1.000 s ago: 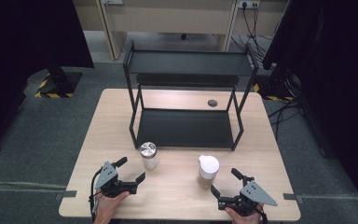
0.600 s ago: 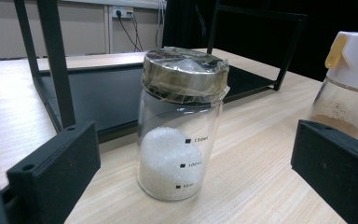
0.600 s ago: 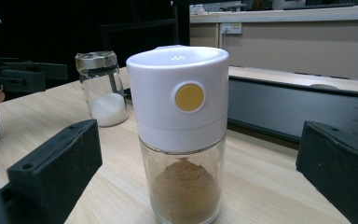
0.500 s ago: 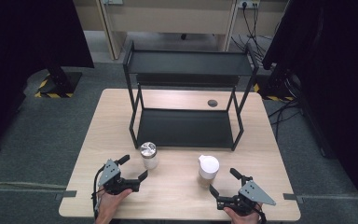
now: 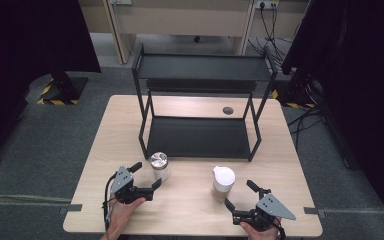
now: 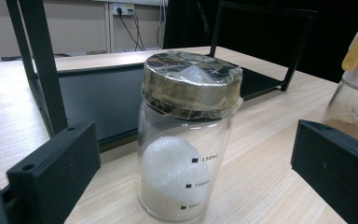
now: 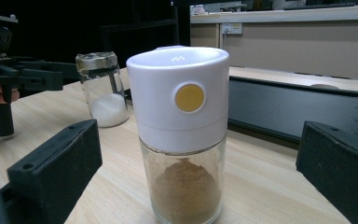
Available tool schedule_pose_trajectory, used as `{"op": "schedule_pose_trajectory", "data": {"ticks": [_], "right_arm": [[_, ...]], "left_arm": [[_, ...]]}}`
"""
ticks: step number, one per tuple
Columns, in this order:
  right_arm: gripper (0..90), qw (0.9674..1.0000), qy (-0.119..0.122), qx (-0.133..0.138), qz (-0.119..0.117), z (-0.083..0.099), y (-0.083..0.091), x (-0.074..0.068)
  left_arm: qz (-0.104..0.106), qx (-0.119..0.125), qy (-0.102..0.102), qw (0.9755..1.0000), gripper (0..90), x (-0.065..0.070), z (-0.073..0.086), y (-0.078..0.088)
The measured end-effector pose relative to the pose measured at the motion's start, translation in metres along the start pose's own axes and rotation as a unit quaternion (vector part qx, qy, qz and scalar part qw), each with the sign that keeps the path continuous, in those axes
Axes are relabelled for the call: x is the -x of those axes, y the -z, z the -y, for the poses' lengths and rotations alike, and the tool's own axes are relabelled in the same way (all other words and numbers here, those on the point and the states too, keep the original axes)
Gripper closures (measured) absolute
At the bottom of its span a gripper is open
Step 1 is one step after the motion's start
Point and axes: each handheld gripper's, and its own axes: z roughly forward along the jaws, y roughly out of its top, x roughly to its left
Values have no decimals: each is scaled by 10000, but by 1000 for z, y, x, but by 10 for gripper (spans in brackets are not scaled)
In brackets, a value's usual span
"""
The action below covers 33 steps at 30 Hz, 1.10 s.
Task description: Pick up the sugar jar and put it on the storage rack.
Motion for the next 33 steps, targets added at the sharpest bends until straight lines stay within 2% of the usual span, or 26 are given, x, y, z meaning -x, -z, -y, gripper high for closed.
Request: {"op": "schedule_pose_trajectory", "data": {"ticks": [18, 28, 33], "right_arm": [[3, 10000, 7, 1, -32, 0, 0, 1], [4, 10000, 7, 0, -45, 0, -1, 0], [3, 10000, 5, 0, -52, 0, -1, 1]], "left_arm": [[-33, -125, -39, 9999, 33, -1, -7, -20], [-2, -193, -31, 9998, 84, -2, -11, -28], [2, -276, -62, 9996, 139, -3, -14, -34]]}}
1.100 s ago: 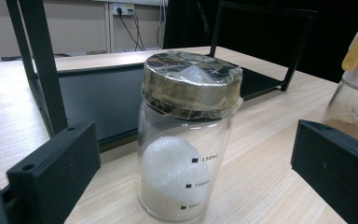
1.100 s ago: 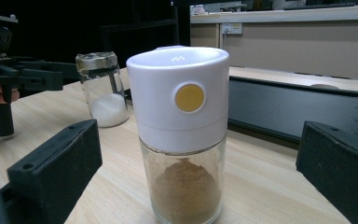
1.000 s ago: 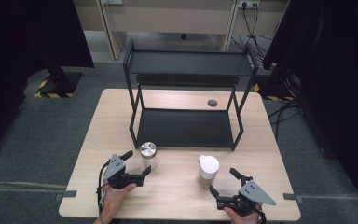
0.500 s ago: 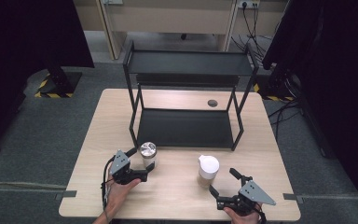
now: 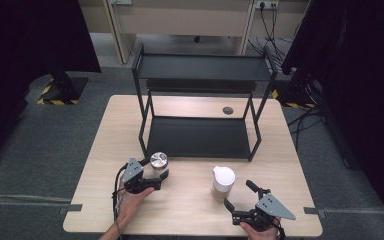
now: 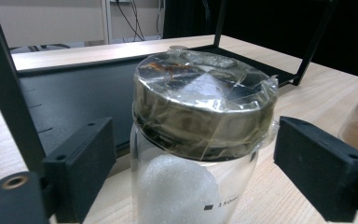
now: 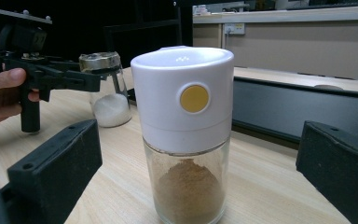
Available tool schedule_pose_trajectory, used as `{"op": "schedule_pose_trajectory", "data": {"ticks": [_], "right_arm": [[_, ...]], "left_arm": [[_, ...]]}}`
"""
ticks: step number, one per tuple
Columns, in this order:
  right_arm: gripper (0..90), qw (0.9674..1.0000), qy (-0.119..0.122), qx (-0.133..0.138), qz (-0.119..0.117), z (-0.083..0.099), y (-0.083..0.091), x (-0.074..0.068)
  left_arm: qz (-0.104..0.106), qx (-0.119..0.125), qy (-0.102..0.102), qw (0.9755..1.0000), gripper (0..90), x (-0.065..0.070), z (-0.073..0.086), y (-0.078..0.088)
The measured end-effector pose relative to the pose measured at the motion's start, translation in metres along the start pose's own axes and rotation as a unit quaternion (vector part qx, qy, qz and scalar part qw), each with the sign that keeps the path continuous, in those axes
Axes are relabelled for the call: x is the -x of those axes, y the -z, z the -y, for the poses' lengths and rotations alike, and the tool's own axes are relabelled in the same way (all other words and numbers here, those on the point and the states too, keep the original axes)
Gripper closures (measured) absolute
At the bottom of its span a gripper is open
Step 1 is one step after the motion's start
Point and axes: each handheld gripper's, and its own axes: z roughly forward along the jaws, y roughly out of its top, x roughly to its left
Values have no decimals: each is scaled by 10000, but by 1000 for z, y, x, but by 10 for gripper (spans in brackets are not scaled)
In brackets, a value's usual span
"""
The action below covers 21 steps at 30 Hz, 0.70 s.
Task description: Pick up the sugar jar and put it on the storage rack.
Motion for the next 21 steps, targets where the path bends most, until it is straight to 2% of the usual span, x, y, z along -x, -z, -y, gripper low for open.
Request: {"op": "schedule_pose_trajectory", "data": {"ticks": [7, 12, 21], "right_arm": [[3, 10000, -6, -4, -9, 0, 0, 0], [4, 10000, -20, 4, -5, 0, 0, 1], [4, 10000, -56, 26, 18, 1, 1, 3]], "left_arm": [[-13, -83, 13, 10000, 193, 0, -3, -5], [-48, -143, -33, 9999, 292, 1, -5, -8], [-152, -144, -209, 9996, 306, 6, -7, -8]]}}
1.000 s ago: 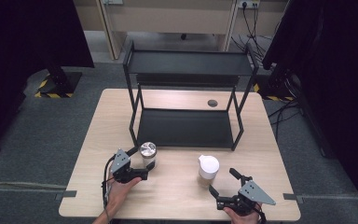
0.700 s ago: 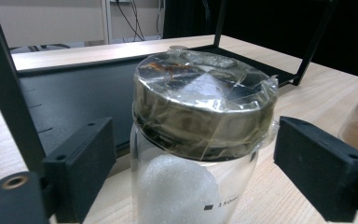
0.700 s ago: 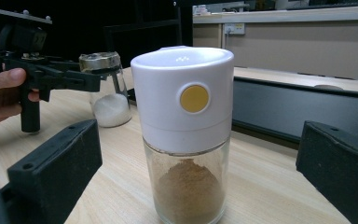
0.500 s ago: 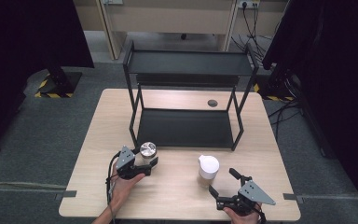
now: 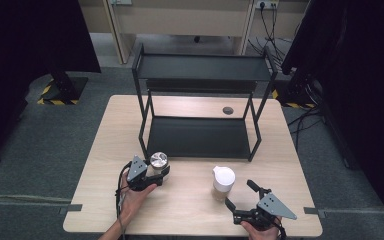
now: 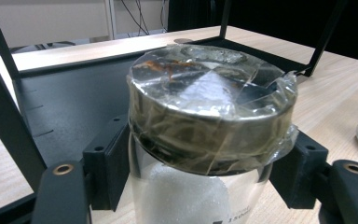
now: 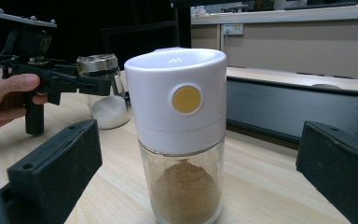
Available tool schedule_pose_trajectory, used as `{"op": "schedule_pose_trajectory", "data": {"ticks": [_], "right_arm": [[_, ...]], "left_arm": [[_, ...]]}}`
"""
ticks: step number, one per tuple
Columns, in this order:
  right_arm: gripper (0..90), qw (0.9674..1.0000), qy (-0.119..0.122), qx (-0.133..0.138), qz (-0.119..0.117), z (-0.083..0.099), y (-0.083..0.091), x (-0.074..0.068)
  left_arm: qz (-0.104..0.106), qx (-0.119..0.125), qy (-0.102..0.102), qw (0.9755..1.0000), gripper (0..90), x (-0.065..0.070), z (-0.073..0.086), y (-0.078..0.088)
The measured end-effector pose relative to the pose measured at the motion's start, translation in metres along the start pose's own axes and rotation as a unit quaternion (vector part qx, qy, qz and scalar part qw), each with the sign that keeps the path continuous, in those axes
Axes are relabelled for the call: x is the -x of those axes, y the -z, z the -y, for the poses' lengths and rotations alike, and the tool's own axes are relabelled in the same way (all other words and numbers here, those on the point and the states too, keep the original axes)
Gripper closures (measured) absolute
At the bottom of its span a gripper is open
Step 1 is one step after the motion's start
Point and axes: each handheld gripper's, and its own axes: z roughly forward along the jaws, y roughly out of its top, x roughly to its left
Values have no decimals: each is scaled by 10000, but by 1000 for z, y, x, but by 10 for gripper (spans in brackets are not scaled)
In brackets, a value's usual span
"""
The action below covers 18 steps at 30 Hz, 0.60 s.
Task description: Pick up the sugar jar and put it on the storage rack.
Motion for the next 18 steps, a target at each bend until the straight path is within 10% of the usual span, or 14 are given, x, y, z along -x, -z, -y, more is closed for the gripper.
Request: {"op": "schedule_pose_trajectory", "data": {"ticks": [18], "right_arm": [[3, 10000, 20, 28, -14, 0, 1, 0]], "left_arm": [[245, 24, 1, 9997, 311, -1, -17, 8]]}}
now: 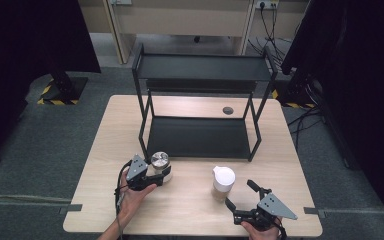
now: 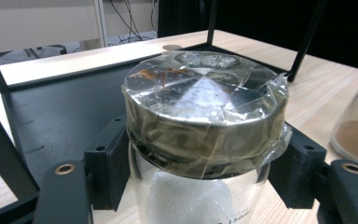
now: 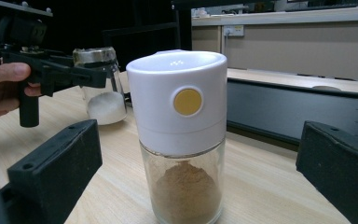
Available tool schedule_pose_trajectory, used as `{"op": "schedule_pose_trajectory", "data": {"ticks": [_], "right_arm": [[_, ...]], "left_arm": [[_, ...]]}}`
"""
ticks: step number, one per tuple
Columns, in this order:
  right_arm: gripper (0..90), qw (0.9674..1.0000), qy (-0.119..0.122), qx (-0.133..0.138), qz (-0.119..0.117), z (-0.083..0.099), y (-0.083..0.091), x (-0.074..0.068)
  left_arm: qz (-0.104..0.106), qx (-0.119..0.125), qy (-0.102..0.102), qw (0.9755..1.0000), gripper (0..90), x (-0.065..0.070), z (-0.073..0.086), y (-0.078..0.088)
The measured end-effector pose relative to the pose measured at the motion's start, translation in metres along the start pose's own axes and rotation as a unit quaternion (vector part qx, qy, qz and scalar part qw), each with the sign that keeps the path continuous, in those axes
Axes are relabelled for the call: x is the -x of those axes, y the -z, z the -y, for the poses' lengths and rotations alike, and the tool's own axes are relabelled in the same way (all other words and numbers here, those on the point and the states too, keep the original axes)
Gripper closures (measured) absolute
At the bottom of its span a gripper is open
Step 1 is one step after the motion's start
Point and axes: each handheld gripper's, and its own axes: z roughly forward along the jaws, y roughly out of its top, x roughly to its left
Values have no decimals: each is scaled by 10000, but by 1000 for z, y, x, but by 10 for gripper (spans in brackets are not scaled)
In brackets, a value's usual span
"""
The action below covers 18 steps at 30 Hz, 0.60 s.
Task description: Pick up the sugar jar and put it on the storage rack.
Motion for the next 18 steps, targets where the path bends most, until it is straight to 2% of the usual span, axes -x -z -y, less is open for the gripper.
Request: {"op": "schedule_pose_trajectory", "data": {"ticks": [9, 18], "right_arm": [[4, 10000, 1, 7, -6, 0, 0, 0], [3, 10000, 2, -2, -21, 0, 0, 0]], "left_arm": [[216, 45, 50, 9997, 311, -5, -16, 7], [257, 96, 35, 9996, 311, -9, -29, 13]]}}
